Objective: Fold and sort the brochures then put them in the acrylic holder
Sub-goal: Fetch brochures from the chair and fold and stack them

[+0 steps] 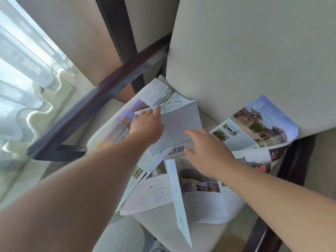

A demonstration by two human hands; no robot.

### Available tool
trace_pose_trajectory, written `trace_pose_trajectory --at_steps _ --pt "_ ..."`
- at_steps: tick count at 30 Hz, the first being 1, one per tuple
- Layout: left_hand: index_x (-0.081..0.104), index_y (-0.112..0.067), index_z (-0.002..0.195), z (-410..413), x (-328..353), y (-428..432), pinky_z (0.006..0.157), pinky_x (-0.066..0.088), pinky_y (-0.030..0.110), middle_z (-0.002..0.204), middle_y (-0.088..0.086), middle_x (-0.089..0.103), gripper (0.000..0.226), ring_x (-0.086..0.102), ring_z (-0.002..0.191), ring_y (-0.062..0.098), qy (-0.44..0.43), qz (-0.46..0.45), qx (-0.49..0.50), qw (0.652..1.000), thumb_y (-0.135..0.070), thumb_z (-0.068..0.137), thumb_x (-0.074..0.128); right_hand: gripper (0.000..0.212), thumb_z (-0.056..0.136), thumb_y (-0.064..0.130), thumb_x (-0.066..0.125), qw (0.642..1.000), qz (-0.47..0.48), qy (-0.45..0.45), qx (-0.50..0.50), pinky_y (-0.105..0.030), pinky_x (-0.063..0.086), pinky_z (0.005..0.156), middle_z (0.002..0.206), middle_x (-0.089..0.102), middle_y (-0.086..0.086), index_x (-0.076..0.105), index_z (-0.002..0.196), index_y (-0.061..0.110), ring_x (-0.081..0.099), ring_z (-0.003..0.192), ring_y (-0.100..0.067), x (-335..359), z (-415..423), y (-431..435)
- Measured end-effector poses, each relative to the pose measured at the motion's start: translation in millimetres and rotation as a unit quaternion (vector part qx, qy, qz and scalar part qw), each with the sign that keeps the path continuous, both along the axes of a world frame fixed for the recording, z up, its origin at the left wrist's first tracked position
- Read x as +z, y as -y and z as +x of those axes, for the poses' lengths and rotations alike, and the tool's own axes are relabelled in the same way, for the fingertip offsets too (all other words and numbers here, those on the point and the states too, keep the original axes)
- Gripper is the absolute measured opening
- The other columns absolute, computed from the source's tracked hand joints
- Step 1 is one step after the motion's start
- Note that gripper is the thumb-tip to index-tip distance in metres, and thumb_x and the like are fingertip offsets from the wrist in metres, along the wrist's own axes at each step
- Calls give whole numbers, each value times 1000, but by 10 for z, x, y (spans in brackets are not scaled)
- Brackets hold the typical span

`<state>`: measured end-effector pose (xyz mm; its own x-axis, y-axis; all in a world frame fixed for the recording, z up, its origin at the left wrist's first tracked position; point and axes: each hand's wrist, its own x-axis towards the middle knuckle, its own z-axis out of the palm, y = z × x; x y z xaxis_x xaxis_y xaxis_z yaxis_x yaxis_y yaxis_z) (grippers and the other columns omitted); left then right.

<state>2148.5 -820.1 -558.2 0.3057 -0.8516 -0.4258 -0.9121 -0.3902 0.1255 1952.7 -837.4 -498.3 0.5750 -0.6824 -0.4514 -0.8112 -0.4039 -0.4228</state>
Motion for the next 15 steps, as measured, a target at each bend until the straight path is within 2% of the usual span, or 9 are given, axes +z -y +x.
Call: trace_pose_trajectory --at_steps 2,4,9,12,15 --pt "41 -16 135 -11 -190 75 81 41 44 123 12 61 40 58 108 35 30 -1 -2 1000 -30 97 49 53 99 35 48 1000 8 3 -1 -37 42 100 154 36 4 35 149 26 42 134 -21 -89 -90 -9" --pt "49 -15 117 -34 -330 103 67 36 38 107 11 63 22 61 94 35 48 -32 7 998 -20 95 50 53 98 34 49 1000 21 4 0 -37 41 102 152 38 4 36 149 26 41 134 -21 -148 -181 -37" --pt "47 -13 100 -183 -271 35 50 33 33 81 10 59 9 51 63 29 -1 -99 25 995 -9 93 49 41 97 30 50 1000 7 10 29 -41 47 94 140 45 1 44 137 20 45 125 -23 -41 -349 44" --pt "47 -12 88 -260 108 -127 50 29 31 74 10 59 8 44 57 26 21 -166 -39 985 -7 92 53 44 98 27 49 996 -35 38 68 -41 45 96 141 44 -2 42 140 17 43 127 -24 259 -324 191" --pt "55 -9 83 -286 631 -337 68 38 36 74 9 63 9 58 67 32 20 -233 -107 966 -3 88 59 44 98 31 49 992 -74 83 64 -41 43 98 138 46 -7 45 138 14 45 124 -27 641 -183 327"
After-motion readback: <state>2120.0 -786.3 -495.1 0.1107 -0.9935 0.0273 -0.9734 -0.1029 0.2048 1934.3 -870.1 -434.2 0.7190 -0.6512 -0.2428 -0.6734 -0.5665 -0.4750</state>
